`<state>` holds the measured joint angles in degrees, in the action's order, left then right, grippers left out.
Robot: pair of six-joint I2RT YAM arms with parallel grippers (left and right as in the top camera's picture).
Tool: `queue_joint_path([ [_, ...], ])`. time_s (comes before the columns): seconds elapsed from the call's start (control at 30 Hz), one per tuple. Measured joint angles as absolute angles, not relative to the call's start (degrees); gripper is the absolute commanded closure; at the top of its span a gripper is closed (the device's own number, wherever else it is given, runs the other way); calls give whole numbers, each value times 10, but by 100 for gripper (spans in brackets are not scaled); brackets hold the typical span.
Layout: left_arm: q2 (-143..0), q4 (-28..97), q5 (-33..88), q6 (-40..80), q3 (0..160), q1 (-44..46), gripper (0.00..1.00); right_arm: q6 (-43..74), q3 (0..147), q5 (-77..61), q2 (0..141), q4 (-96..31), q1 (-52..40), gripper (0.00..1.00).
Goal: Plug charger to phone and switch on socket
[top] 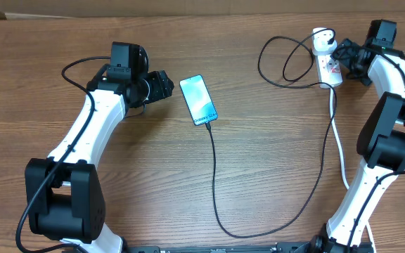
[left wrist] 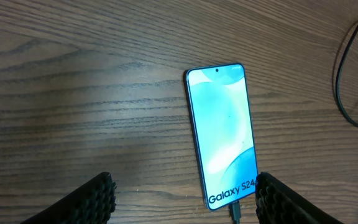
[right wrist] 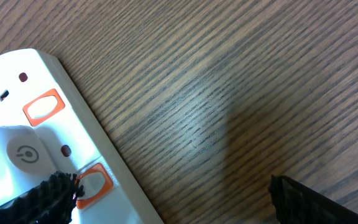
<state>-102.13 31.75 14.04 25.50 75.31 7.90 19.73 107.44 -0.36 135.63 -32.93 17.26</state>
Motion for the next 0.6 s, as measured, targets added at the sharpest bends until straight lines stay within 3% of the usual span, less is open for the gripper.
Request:
queue_joint_path([
  [0.6, -1021, 317, 140, 255, 753, 79, 31, 199, 1064, 0, 1356, -315, 171, 0],
])
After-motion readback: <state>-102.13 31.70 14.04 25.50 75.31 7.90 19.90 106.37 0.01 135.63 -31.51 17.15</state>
